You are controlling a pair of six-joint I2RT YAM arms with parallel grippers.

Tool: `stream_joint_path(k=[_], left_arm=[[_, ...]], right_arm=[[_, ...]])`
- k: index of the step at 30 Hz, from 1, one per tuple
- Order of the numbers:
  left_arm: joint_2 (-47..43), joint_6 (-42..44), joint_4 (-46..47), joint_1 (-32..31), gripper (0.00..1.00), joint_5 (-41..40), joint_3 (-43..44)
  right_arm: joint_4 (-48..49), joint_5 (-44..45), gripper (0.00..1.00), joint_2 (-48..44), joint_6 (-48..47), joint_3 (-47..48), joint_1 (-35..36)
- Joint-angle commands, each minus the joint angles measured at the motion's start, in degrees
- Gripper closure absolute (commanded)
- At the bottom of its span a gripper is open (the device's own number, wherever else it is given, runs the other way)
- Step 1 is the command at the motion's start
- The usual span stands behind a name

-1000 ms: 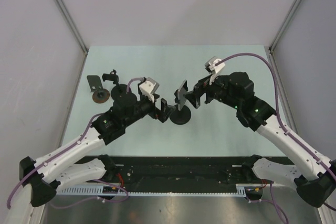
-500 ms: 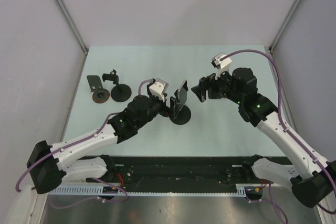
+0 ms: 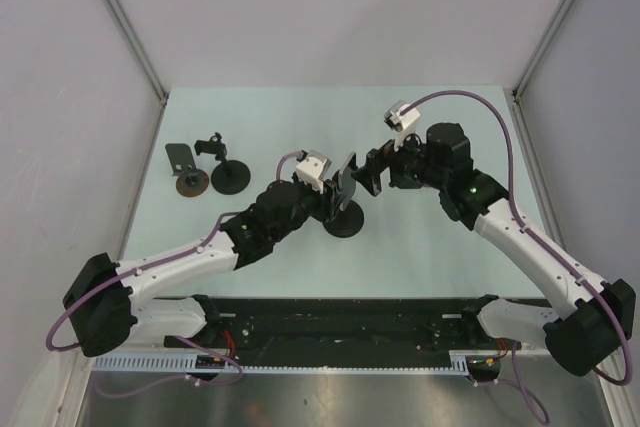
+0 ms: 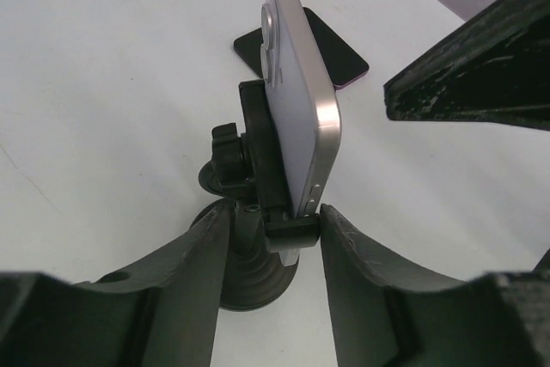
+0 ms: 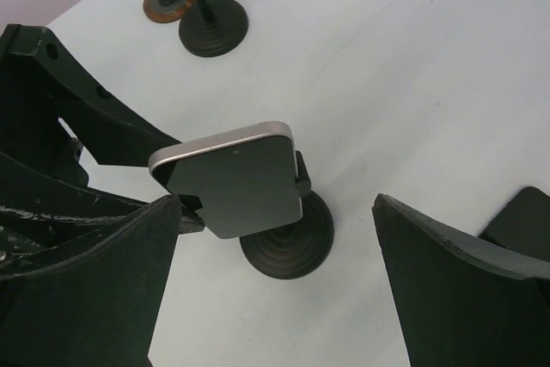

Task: Remove the phone from the phone stand

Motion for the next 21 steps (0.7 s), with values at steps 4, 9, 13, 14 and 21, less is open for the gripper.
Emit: stream_joint_path(k=[4,9,13,14,21], left_arm=[[-0.2,-0.2,3.2,-0.2,0.64,0.7,-1.0],[-0.5,-0.3,3.2,-0.2,0.78,1.5,-1.4],[-0.6,-0.1,3.2,-0.2,0.83,2.0,-1.4],[-0.6,-0.1,3.2,-0.2,0.85,2.1,-1.4],[-1.2,-0.1,3.2,-0.2,0.89,2.6,-1.5]], right_arm=[[6.7,-5.5,0.00,2.4,-1.0,1.5,1.2],[9.5,-6.2,0.00,3.7,-0.8,1.5,2.3],[10.9,-5.5,0.00,5.1,-0.6,1.5,3.5],[10.9,-5.4,0.00,5.3,-0.7,1.5,3.8],[13.1,-1.9,0.00,8.0,-1.2,1.5,5.3]])
